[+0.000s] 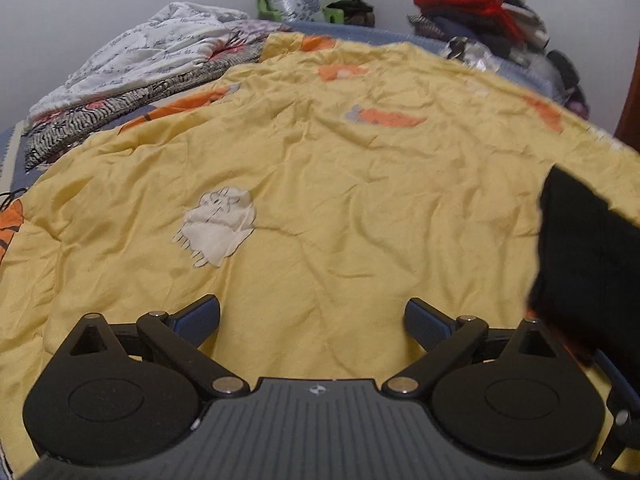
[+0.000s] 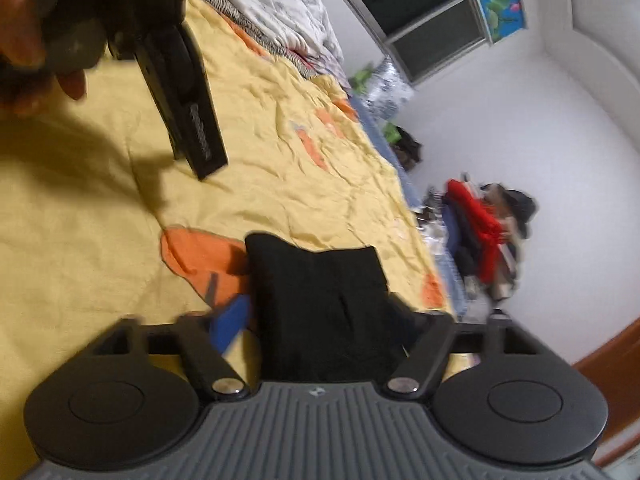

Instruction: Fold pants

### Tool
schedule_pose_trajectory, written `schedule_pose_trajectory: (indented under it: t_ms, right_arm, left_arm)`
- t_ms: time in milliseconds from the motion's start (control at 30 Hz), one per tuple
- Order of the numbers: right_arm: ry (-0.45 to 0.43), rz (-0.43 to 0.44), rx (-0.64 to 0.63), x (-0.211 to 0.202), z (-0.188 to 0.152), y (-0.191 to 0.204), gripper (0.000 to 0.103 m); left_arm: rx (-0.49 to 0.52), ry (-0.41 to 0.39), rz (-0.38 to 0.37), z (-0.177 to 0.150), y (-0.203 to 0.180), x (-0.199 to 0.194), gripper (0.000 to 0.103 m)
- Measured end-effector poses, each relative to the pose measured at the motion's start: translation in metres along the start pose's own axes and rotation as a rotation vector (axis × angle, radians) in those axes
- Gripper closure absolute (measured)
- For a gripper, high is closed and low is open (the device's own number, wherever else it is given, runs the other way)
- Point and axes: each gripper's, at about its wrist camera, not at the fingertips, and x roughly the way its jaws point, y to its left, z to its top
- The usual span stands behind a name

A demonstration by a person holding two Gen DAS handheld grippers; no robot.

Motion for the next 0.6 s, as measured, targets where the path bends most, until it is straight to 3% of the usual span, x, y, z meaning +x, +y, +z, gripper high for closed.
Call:
schedule_pose_trajectory:
  t_ms: [67, 167, 233, 267, 333, 433, 533, 567, 600]
  right_arm:
    - [-0.011, 0.009, 0.134, 0.006, 0.003, -0.035, 0.037]
    - [0.090, -0.020, 0.150, 0.042, -0.003, -0.068, 0.037]
    - [0.150, -0.002, 0.161, 0.055, -0.010, -0.078, 0.037]
    - [0.140, 0.001, 0.165, 0.053, -0.013, -0.080, 0.037]
    - [0.093, 0.051, 0.160, 0.033, -0.015, -0.074, 0.037]
    - [-0.007, 0.169, 0.097, 0.003, -0.015, -0.045, 0.037]
    - [-0.050, 0.138, -0.026, -0.002, -0.012, -0.006, 0.038]
    - [-0.050, 0.111, -0.062, 0.003, -0.013, 0.003, 0.041]
    - [-0.042, 0.097, -0.084, 0.010, -0.012, 0.010, 0.056]
  left_arm:
    - [0.005, -0.057, -0.050, 0.004, -0.004, -0.011, 0.002]
    - [0.085, -0.071, -0.051, 0.010, -0.026, -0.020, 0.002]
    - [0.151, -0.043, -0.103, 0.010, -0.039, -0.023, 0.002]
    - [0.168, -0.036, -0.137, 0.007, -0.044, -0.025, 0.002]
    - [0.176, -0.027, -0.200, 0.003, -0.048, -0.026, 0.002]
    - [0.136, -0.010, -0.215, 0.006, -0.044, -0.020, 0.003]
    - [0.033, 0.036, -0.289, 0.016, -0.033, -0.013, 0.004]
    - [-0.004, 0.058, -0.320, 0.018, -0.029, -0.011, 0.005]
    - [-0.037, 0.080, -0.339, 0.020, -0.026, -0.009, 0.005]
